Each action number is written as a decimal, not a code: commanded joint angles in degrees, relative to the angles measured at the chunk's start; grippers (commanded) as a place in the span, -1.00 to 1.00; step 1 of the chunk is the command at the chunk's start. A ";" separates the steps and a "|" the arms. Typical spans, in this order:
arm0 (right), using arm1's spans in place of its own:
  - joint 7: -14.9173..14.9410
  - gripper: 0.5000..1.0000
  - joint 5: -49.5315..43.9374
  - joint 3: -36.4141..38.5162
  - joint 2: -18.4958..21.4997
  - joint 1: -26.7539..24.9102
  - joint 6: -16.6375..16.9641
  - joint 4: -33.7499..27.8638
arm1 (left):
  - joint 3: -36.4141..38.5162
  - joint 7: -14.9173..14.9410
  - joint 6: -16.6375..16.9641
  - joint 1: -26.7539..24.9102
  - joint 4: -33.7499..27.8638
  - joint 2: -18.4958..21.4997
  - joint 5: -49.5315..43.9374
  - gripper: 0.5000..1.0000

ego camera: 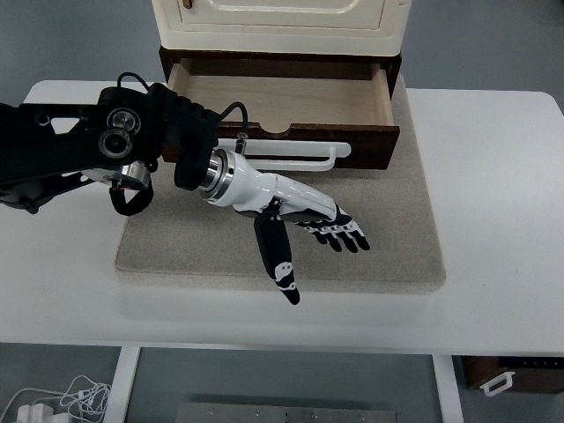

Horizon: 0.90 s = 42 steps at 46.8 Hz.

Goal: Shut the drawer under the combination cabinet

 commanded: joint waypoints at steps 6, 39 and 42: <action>0.01 0.81 0.01 0.01 0.00 0.01 -0.03 -0.03 | 2.10 4.35 -0.45 0.10 1.45 -0.03 0.04 0.99; 0.01 0.81 0.01 0.01 0.00 0.01 -0.03 -0.03 | 2.01 9.19 -1.59 -3.95 11.03 -2.13 0.04 0.99; 0.01 0.81 0.01 0.01 0.00 0.01 -0.03 0.06 | 1.84 9.19 -1.59 -4.30 11.82 -2.13 0.04 0.99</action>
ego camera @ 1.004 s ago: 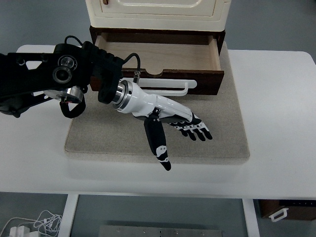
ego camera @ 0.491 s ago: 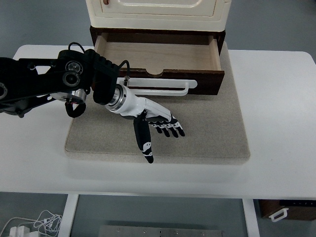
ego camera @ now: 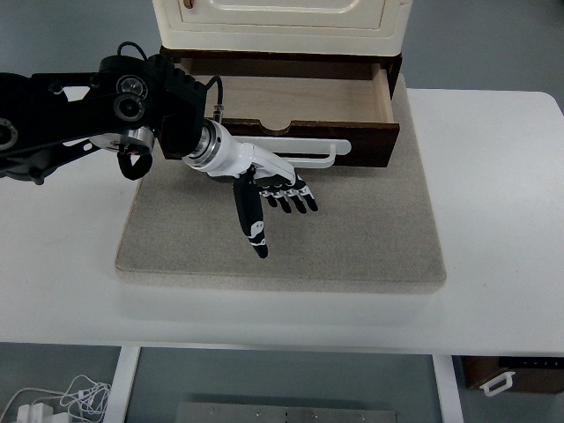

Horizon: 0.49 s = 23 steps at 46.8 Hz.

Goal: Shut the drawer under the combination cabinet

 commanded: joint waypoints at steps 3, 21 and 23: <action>0.00 0.81 0.00 -0.08 0.00 0.01 -0.01 -0.01 | -0.32 0.00 0.01 -0.77 1.81 -0.11 0.02 0.99; 0.00 0.81 0.00 0.00 0.00 0.01 -0.01 -0.01 | -1.28 0.00 0.01 -0.86 8.67 -3.63 0.19 0.99; 0.00 0.81 0.00 0.00 0.00 0.01 -0.01 -0.01 | -1.28 0.00 0.01 -0.95 9.28 -4.16 0.19 0.99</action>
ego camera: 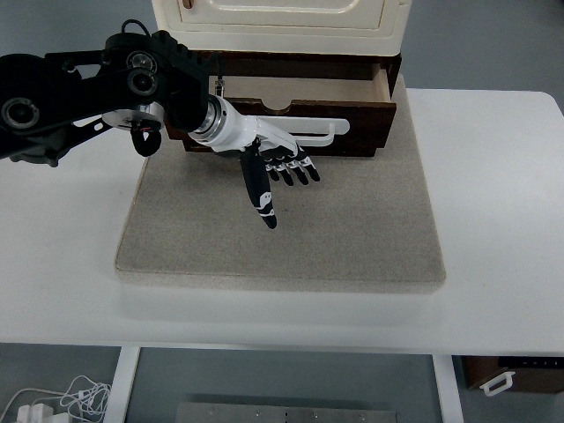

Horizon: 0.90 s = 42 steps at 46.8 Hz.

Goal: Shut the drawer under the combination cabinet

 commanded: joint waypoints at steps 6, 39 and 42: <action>0.00 0.81 0.00 0.00 0.00 0.01 -0.01 0.08 | -0.95 -0.09 -0.01 0.00 2.63 -1.25 0.00 0.99; 0.00 0.81 0.00 0.00 0.00 0.01 -0.01 -0.01 | -5.53 -0.18 0.34 1.05 10.89 -2.48 2.02 0.99; 0.00 0.81 0.00 -0.09 0.00 0.01 -0.01 0.08 | -5.44 -0.18 0.34 1.14 10.89 -2.66 2.02 0.99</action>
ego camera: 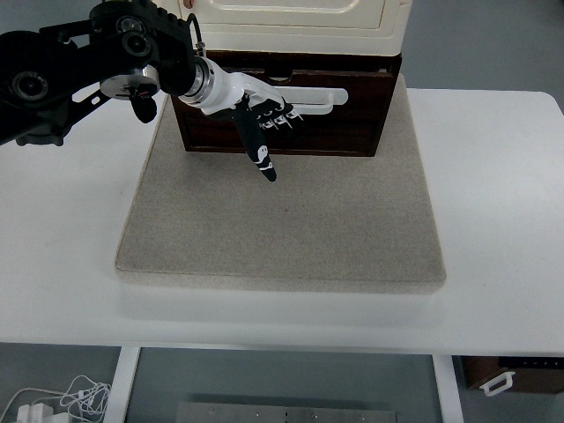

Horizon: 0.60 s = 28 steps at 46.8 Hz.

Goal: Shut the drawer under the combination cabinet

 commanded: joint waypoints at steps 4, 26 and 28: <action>0.00 0.81 0.00 0.02 0.00 0.01 -0.05 -0.02 | 0.08 0.00 0.06 0.10 0.20 -0.15 0.01 0.99; 0.00 0.81 0.00 0.02 0.00 0.01 -0.05 -0.02 | 0.00 -0.17 1.56 0.45 2.75 -0.24 0.01 0.99; 0.00 0.81 0.00 0.02 0.00 0.01 -0.05 -0.02 | 0.00 -0.17 1.56 0.37 3.37 -0.33 -0.08 0.99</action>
